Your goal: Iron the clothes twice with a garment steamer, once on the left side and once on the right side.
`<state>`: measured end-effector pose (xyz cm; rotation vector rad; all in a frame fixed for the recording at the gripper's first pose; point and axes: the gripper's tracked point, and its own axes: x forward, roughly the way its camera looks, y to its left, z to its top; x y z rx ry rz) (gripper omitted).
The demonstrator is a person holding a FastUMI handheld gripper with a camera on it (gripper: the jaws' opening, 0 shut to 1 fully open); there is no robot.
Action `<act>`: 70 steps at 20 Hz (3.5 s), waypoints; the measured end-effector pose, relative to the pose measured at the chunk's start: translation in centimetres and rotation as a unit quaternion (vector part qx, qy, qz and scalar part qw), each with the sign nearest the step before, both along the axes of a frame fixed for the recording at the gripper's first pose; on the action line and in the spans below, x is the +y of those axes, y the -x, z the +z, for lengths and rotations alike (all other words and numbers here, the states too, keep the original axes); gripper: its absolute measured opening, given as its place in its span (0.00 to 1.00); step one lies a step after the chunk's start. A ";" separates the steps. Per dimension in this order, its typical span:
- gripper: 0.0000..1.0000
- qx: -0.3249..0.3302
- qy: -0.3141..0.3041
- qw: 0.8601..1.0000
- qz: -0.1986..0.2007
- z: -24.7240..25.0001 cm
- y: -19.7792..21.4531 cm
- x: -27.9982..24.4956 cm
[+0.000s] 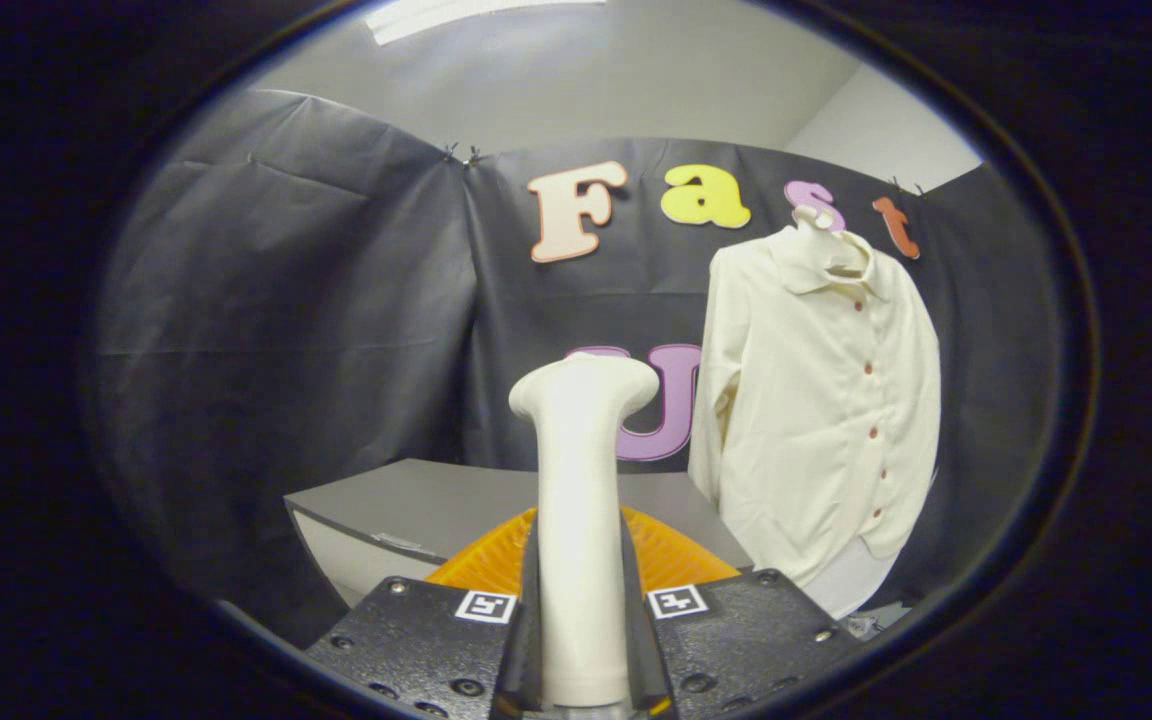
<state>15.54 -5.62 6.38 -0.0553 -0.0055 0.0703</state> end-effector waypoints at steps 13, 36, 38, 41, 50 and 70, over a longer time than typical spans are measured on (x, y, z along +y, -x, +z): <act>0.33 -0.098 -0.045 0.994 -0.014 3.9 0.7 -12.4; 0.33 -0.083 -0.148 0.984 -0.044 -2.0 -14.2 -24.7; 0.33 -0.072 -0.144 0.986 -0.051 -3.4 -13.6 -25.0; 0.33 -0.053 -0.142 0.987 -0.056 -6.1 -12.4 -24.8; 0.34 0.004 -0.183 0.981 -0.069 -15.3 -9.5 -24.8; 0.33 0.070 -0.270 0.955 -0.099 -25.9 -3.7 -25.3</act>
